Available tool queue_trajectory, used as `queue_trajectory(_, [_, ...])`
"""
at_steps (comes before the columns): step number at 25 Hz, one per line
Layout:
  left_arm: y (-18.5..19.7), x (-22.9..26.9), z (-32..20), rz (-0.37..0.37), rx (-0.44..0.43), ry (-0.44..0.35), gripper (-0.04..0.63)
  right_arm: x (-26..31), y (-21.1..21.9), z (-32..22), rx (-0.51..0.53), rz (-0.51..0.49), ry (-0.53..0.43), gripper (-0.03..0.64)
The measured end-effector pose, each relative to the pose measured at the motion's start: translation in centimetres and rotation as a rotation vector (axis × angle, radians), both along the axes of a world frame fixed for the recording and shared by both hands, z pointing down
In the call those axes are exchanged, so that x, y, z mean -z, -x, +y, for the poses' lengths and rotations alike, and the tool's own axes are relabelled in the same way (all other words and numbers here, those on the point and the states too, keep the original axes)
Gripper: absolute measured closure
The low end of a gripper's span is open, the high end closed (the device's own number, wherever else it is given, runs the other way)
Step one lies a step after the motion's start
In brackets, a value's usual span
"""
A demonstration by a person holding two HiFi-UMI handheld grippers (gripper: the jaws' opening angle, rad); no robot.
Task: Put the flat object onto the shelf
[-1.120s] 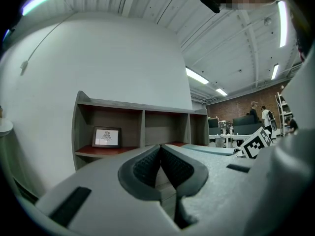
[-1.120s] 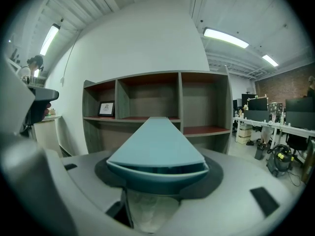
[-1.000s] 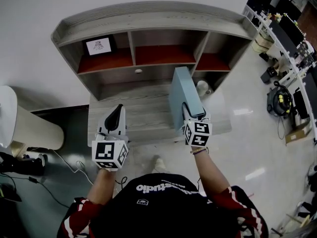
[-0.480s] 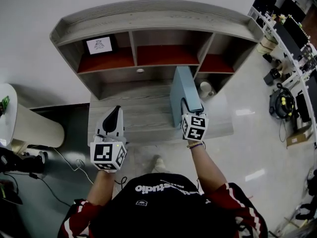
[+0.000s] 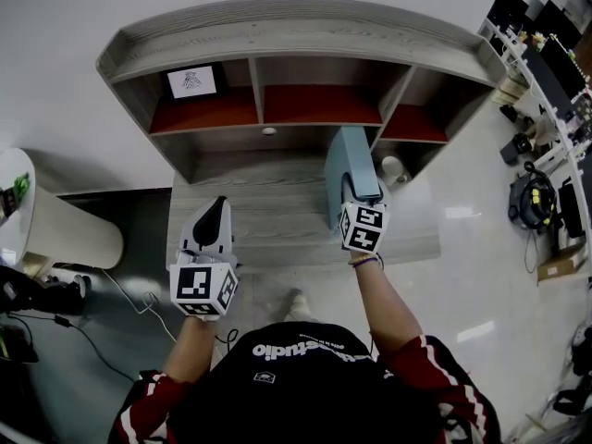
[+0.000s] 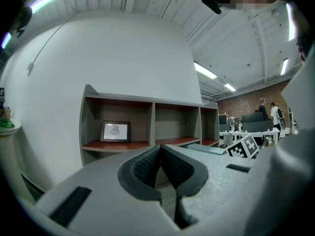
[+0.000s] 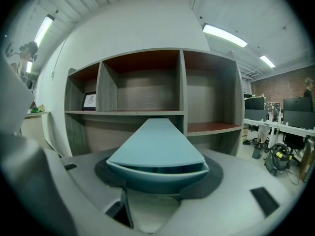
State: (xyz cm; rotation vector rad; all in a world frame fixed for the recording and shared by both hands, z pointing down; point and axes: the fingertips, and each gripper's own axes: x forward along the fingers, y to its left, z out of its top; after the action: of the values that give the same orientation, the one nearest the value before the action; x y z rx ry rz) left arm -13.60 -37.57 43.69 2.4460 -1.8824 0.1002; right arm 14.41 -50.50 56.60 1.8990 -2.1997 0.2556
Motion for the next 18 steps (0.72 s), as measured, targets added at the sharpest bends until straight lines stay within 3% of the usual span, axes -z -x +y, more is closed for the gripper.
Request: queue_trajectory(18, [1.2,-1.0,-2.9,0.006,0.032,0.018,0.589,-0.2,1.3,-5.3,-0.037,0.015,-0.019,0.341])
